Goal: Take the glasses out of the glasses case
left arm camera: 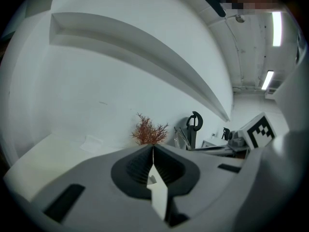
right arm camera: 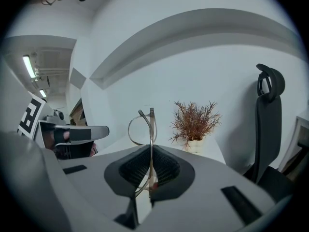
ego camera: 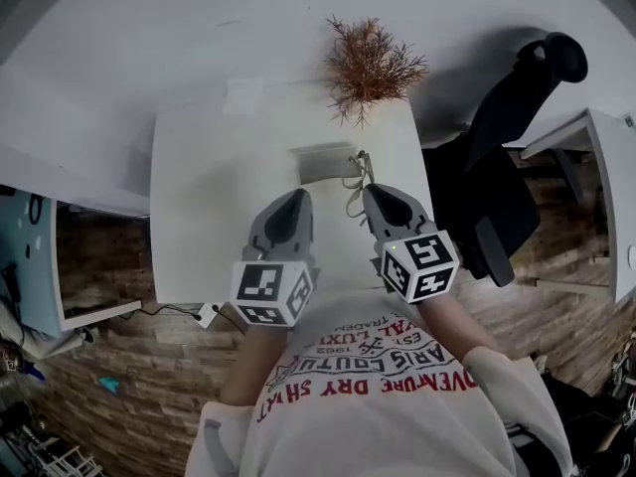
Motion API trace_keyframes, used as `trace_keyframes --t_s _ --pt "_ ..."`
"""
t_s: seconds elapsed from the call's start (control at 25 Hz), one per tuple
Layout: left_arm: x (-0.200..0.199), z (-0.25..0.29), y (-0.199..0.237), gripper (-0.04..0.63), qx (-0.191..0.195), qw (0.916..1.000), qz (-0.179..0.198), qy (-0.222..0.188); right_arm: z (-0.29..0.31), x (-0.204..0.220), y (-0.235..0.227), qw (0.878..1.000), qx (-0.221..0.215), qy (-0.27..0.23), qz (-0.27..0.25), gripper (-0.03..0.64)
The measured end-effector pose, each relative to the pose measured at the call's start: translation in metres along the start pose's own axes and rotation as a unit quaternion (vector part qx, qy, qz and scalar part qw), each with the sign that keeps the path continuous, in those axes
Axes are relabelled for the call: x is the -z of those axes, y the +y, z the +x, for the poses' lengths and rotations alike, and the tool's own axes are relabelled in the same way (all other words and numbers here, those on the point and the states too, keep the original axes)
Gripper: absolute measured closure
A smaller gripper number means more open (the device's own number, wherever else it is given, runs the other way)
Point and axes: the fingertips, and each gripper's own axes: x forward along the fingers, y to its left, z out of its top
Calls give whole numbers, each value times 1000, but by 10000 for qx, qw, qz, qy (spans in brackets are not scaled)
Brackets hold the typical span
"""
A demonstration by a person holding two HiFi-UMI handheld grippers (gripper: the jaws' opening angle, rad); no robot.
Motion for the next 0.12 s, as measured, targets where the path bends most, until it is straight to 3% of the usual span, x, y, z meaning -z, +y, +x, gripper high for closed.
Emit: trace_keyframes --t_s 0.12 --pt "1 3 -2 588 -19 10000 0 16 0 1 -2 10000 3 16 -73 591"
